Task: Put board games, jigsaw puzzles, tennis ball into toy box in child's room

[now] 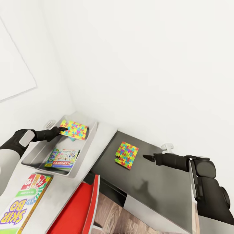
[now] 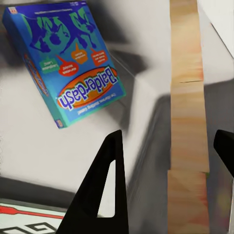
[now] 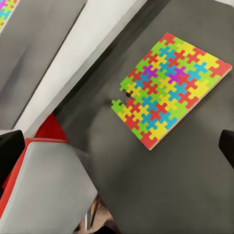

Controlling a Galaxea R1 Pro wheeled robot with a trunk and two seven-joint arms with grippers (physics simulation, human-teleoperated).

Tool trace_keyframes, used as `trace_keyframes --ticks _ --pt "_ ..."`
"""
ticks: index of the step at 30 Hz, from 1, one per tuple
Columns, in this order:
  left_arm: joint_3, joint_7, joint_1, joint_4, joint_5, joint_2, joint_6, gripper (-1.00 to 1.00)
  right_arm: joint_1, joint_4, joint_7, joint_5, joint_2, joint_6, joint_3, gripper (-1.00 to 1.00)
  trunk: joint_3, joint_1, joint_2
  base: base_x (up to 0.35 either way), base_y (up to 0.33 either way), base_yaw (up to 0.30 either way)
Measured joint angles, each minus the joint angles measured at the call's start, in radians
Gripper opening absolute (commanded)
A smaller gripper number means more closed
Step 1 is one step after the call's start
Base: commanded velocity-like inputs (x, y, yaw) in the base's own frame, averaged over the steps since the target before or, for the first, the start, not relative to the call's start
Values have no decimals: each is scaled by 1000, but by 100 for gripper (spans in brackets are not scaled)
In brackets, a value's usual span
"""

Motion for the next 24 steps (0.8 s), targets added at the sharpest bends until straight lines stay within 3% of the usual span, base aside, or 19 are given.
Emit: trace_keyframes --ticks 24 --pt "0 0 1 0 0 0 -2 -100 0 0 0 0 -1 0 -1 100 -39 0 0 0 0 0"
